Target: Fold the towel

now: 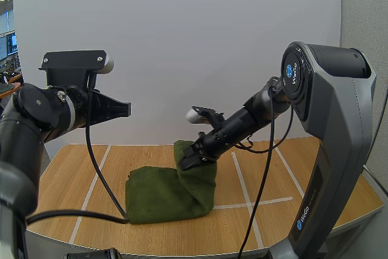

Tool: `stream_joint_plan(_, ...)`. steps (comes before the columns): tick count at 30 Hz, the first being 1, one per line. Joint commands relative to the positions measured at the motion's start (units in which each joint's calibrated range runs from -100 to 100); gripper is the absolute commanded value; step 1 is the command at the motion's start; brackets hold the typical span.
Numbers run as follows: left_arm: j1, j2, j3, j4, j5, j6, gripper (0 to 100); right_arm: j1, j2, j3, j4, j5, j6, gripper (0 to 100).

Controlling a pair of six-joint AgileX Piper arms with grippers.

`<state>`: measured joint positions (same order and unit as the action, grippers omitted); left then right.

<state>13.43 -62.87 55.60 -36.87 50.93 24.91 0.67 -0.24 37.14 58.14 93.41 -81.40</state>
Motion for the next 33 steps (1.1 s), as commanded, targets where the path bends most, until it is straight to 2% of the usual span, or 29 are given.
stream_joint_plan(1,-0.05,-6.4,0.2,-0.2,-0.6,-0.3,0,3.7,-0.8,0.0,1.6,-5.6,0.9,0)
stream_joint_plan(4,-0.13,-9.6,0.2,-0.2,-0.6,-0.3,0,5.5,-0.7,0.0,1.6,-8.1,1.8,0)
stream_joint_plan(10,-2.29,-11.9,0.2,-0.2,-0.6,-0.3,0,8.5,-0.7,0.0,2.5,-11.6,2.0,0)
stream_joint_plan(15,-2.72,-11.0,0.2,-0.2,-0.6,-0.3,0,10.3,-0.7,0.0,2.4,-17.7,2.1,0)
stream_joint_plan(33,-2.79,-11.0,0.2,-0.2,-0.6,-0.3,0,11.0,-0.7,0.0,2.5,-20.5,4.0,0)
